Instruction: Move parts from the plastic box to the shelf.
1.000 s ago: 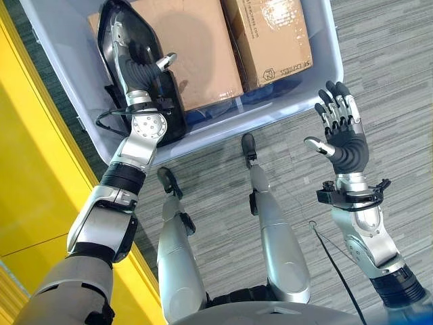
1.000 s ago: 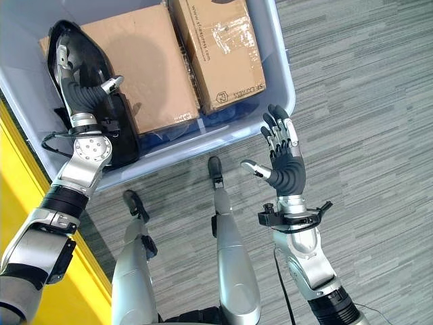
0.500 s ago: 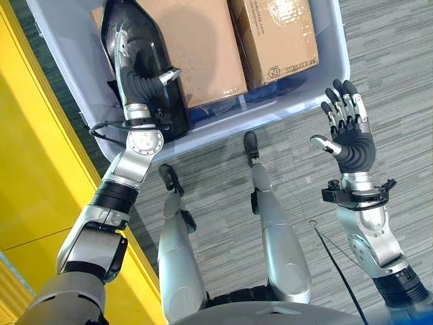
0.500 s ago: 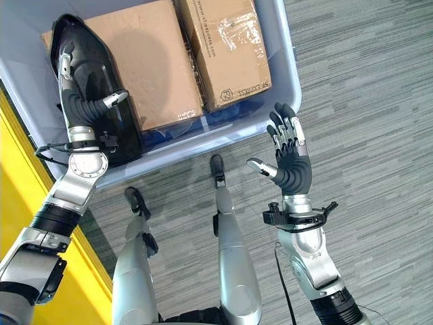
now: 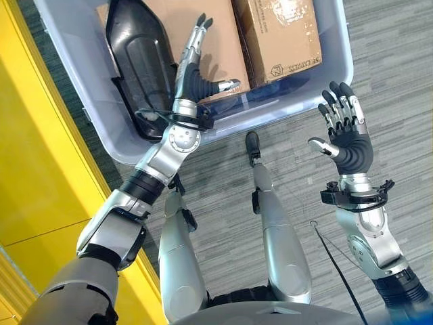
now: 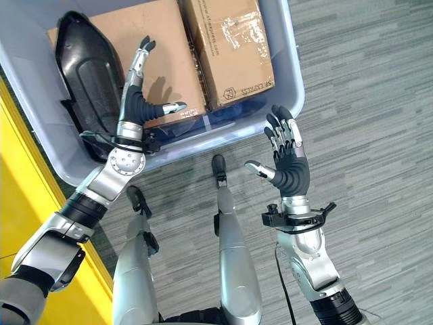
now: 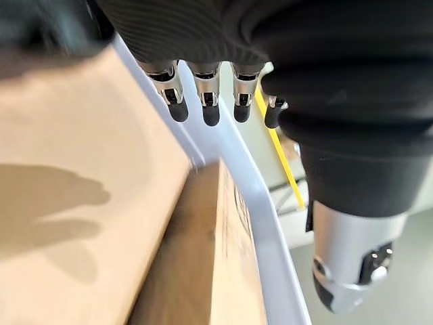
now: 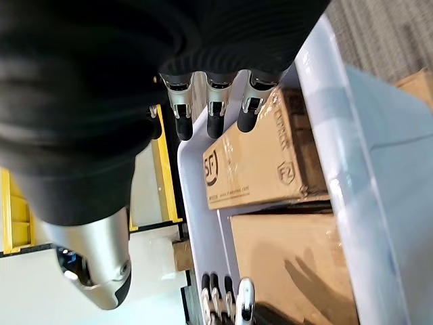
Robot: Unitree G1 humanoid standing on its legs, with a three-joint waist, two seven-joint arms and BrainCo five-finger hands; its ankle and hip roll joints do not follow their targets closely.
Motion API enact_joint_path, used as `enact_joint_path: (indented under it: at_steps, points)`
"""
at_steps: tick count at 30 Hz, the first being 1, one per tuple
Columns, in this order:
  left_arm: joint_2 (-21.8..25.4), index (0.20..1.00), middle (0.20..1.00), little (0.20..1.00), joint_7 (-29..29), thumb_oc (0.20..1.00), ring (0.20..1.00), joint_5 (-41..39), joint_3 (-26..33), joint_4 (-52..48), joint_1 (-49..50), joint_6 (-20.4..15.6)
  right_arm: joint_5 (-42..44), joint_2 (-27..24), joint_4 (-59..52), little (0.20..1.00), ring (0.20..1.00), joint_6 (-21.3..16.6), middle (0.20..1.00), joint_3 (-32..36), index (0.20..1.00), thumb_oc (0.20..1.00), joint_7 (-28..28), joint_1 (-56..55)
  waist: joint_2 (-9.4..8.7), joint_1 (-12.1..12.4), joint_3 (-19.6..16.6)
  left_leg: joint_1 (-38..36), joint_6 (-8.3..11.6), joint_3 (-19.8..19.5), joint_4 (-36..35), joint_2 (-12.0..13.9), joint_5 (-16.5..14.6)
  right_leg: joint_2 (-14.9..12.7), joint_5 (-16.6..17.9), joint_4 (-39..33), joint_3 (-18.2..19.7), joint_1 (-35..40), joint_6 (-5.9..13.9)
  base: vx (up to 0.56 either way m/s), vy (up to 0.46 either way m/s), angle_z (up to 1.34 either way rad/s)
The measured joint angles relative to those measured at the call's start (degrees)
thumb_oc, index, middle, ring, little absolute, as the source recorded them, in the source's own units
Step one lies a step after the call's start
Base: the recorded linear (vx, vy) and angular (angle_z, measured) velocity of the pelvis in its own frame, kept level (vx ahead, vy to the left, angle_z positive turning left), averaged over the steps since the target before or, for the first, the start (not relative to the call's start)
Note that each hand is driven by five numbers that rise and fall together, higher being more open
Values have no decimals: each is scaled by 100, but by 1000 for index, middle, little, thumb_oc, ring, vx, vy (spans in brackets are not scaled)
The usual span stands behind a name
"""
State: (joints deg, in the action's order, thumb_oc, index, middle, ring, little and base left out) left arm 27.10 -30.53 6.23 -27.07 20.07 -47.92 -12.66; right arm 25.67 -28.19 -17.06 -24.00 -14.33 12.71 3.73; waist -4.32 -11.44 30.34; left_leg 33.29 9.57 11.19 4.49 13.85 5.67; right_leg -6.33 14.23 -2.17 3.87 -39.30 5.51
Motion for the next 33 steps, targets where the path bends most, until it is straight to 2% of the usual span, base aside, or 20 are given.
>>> enact_joint_path:
  at_steps: [8, 15, 17, 25, 30, 33]
  points:
    - [226, 1000, 1000, 1000, 451, 1000, 1000, 236, -394, 94, -152, 12, 1, -3, 1, 1000, 1000, 4, 1000, 8, 1000, 1000, 17, -18, 1, -43, 0, -29, -6, 82, -22, 16, 0, 13, 96, 15, 32, -35, -15, -18, -8, -4]
    - [388, 1000, 1000, 1000, 657, 1000, 1000, 232, -370, 37, 146, 12, 7, -3, 1, 1000, 1000, 4, 1000, 20, 1000, 1000, -42, -20, 1, 9, 0, -27, -7, 78, -33, -7, 2, -5, 86, 14, 30, -34, -11, 0, 0, 0]
    - [480, 1000, 1000, 1000, 689, 1000, 1000, 230, -289, -359, 368, 8, 8, -4, 1, 1000, 1000, 5, 1000, 20, 1000, 1000, -66, -27, 2, 16, 1, -26, -8, 77, -35, -6, 2, -22, 86, 7, 30, -34, -12, 0, 0, 0]
    - [506, 1000, 1000, 1000, 517, 1000, 1000, 192, 645, -1675, 1132, -181, 11, -4, -11, 1000, 1000, 1, 1000, 80, 1000, 1000, -105, -186, 5, 184, 2, -13, -7, 70, -32, -5, 1, -32, 80, 7, 18, -35, -12, 0, 0, 0]
    - [410, 1000, 1000, 1000, 141, 1000, 1000, 106, 1306, -1889, 1652, -287, 11, -4, -12, 1000, 1000, -7, 1000, 91, 1000, 1000, -76, -192, 7, 231, 4, -8, -9, 56, -30, -6, 0, -36, 73, 6, 11, -35, -7, 0, 0, 0]
    - [301, 1000, 1000, 1000, -158, 1000, 1000, -62, 1505, -1869, 1740, -297, 10, -5, -12, 1000, 1000, -9, 1000, 90, 1000, 1000, -11, -188, 9, 295, 5, 4, -9, 55, -30, -8, -1, -40, 73, 6, -2, -35, -7, 0, 0, 0]
